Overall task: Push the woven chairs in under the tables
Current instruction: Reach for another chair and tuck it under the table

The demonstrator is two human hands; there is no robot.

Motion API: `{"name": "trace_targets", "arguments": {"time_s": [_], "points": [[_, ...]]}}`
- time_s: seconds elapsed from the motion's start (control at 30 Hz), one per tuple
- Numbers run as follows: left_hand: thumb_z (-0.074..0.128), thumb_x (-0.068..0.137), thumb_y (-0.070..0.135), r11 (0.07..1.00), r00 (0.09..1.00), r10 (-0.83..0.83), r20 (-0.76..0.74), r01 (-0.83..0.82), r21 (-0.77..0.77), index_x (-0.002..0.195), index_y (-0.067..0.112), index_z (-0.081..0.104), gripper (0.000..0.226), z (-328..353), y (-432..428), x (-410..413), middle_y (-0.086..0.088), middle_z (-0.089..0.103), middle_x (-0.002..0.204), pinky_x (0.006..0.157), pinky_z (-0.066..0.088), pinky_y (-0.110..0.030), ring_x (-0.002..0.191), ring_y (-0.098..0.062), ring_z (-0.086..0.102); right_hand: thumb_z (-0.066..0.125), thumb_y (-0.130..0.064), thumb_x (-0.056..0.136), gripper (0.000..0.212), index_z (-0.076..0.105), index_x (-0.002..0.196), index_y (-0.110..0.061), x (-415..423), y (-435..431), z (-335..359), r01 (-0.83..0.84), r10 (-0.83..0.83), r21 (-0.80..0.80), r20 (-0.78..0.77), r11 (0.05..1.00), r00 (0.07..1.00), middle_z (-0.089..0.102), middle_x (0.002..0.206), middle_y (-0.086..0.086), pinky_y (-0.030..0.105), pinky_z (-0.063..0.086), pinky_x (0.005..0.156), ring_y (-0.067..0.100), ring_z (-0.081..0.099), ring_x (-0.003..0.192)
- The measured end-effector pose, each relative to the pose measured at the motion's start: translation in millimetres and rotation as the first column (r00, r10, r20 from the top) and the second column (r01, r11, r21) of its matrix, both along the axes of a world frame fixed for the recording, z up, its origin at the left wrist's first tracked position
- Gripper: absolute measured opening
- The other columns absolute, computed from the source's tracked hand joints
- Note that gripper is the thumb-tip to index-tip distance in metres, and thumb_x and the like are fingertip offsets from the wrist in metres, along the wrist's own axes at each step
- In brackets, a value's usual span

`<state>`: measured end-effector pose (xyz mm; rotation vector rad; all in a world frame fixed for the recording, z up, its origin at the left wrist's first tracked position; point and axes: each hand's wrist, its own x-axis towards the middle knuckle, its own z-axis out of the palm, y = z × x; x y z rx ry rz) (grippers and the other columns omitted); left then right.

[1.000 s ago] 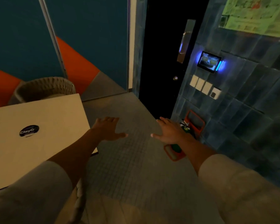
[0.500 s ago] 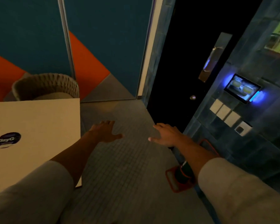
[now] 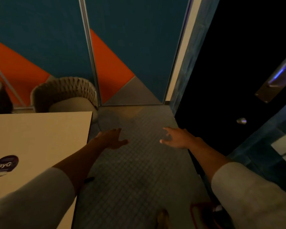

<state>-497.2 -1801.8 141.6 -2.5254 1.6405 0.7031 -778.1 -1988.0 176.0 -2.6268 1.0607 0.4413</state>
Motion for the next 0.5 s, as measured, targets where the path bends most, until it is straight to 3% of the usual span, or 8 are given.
{"name": "trace_targets", "arguments": {"time_s": [0.13, 0.27, 0.5], "points": [[0.047, 0.089, 0.079, 0.996, 0.996, 0.088, -0.021, -0.088, 0.025, 0.165, 0.016, 0.011, 0.105, -19, -68, 23, -0.012, 0.029, 0.167, 0.121, 0.029, -0.043, 0.15, -0.03, 0.034, 0.057, -0.077, 0.09, 0.092, 0.032, 0.162, -0.026, 32, -93, -14, -0.073, 0.072, 0.036, 0.011, 0.997, 0.997, 0.05, 0.158, 0.001, 0.041, 0.045, 0.113, 0.027, 0.052, 0.14], [0.047, 0.088, 0.081, 0.976, 0.975, 0.215, -0.055, -0.211, 0.06, 0.165, 0.017, 0.009, 0.106, -20, -131, 42, -0.011, 0.027, 0.168, 0.122, 0.029, -0.044, 0.151, -0.031, 0.034, 0.058, -0.075, 0.09, 0.085, 0.042, 0.157, -0.026, 67, -183, -1, -0.18, 0.182, 0.06, -0.025, 0.982, 0.983, 0.044, 0.162, 0.002, 0.041, 0.042, 0.116, 0.027, 0.046, 0.145], [0.044, 0.085, 0.085, 0.943, 0.943, 0.331, -0.02, -0.332, -0.026, 0.164, 0.018, 0.016, 0.107, -21, -237, 82, -0.01, 0.034, 0.165, 0.118, 0.036, -0.048, 0.147, -0.031, 0.04, 0.056, -0.078, 0.089, 0.084, 0.046, 0.155, -0.026, 164, -309, 7, -0.367, 0.367, -0.016, -0.009, 0.93, 0.93, 0.045, 0.161, 0.003, 0.043, 0.042, 0.116, 0.028, 0.046, 0.145]]}}
